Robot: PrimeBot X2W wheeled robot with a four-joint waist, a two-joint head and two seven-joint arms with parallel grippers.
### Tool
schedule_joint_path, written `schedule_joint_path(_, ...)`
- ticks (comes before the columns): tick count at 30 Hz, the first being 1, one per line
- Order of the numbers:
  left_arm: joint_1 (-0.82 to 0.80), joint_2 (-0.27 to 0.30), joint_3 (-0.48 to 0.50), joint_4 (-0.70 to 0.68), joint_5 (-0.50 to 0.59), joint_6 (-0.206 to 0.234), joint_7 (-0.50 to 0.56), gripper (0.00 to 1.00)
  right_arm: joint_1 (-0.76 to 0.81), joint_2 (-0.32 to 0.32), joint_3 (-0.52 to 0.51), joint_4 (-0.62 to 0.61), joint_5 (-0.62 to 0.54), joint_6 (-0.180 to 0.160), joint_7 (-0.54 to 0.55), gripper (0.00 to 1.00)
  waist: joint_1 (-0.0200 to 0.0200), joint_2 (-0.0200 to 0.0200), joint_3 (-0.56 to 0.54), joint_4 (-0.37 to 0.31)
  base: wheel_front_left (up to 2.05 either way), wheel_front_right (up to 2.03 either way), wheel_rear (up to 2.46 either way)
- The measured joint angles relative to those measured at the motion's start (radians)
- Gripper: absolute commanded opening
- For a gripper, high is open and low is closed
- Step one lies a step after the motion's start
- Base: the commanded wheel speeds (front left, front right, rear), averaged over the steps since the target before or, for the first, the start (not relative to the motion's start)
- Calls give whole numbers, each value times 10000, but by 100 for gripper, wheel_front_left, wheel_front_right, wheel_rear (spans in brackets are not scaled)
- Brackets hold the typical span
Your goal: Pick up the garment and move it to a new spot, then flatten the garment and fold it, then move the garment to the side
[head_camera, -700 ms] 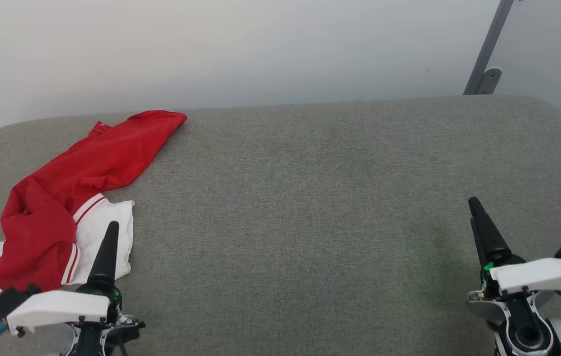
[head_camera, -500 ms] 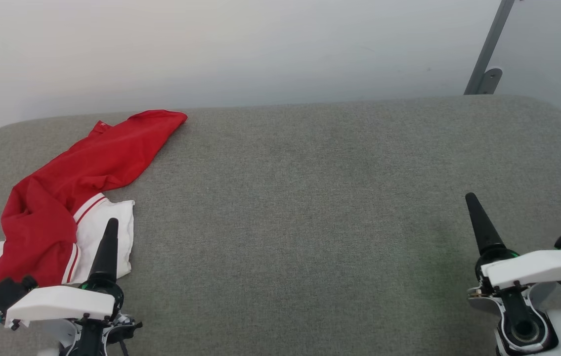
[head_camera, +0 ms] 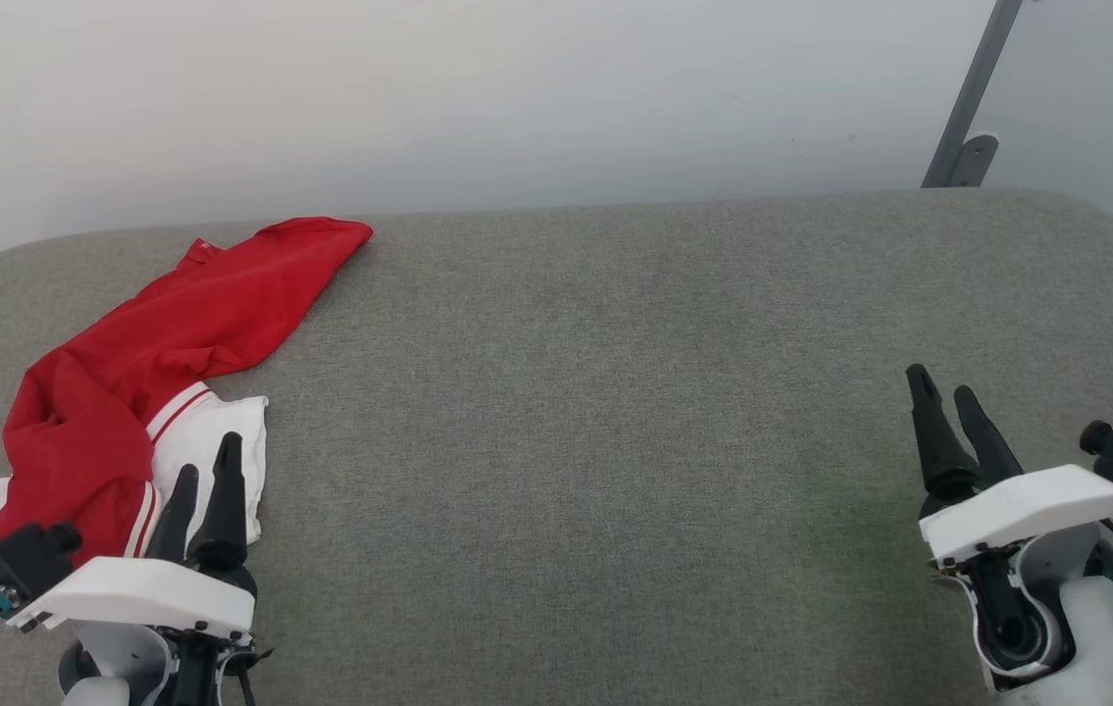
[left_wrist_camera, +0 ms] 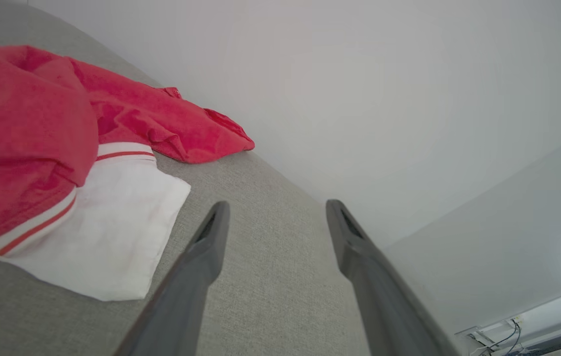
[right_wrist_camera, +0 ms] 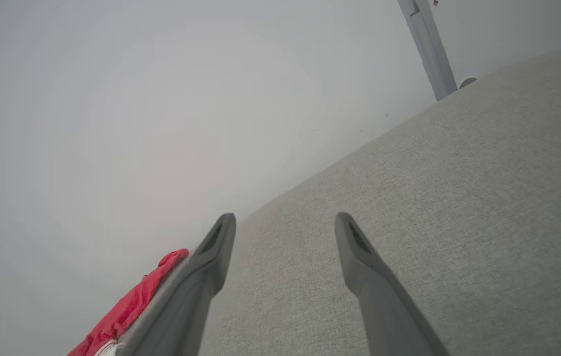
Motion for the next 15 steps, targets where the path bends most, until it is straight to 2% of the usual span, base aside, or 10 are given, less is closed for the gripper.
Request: schedule_joint_path(15,-16,428,-339,142,2011,278,-508,100,-388,-56,117,301,-2734,0,-514,100,0,0,3,-9,0,0,0)
